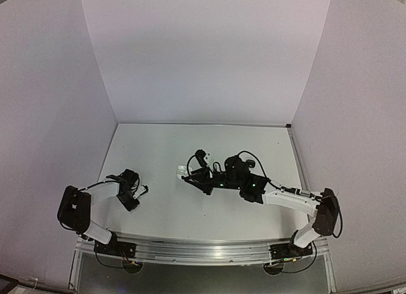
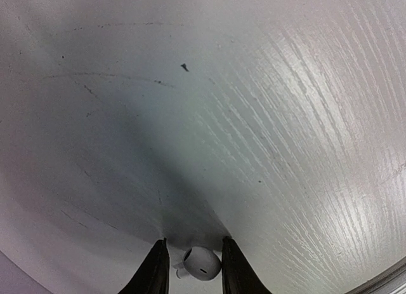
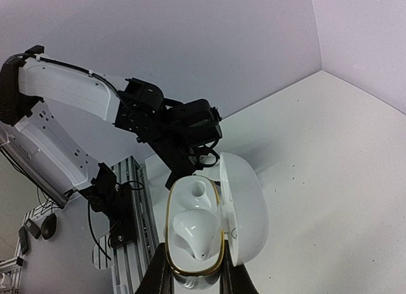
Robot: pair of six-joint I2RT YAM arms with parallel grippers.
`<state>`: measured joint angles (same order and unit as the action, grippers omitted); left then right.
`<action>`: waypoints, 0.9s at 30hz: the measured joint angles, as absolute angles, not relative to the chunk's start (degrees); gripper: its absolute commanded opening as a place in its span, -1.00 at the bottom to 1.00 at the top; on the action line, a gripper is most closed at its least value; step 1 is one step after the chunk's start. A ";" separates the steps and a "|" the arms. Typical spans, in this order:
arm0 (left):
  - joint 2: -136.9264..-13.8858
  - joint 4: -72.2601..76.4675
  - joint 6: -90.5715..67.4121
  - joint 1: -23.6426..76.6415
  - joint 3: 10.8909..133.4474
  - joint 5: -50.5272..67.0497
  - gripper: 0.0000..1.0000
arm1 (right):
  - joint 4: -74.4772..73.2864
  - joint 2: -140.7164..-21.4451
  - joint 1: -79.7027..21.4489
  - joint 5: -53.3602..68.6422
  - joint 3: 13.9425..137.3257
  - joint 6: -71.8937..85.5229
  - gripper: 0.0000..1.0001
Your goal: Insert the wireless bluetooth earbuds into the charging case
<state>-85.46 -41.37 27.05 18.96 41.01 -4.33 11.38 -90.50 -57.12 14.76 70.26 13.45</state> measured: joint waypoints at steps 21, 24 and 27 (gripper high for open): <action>-84.82 -43.16 27.23 17.78 41.33 -2.92 -1.00 | 10.53 -90.50 -57.12 14.94 70.45 13.37 -1.00; -84.76 -49.01 27.57 17.47 44.87 3.58 -1.00 | 10.41 -90.50 -57.12 15.52 70.50 13.23 -1.00; -84.20 -54.73 28.68 17.45 53.04 12.28 -1.00 | 10.20 -90.50 -57.12 16.64 70.50 12.68 -1.00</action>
<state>-84.20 -54.73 28.68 17.45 53.04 12.28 10.20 -90.50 -57.12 16.64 70.50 12.68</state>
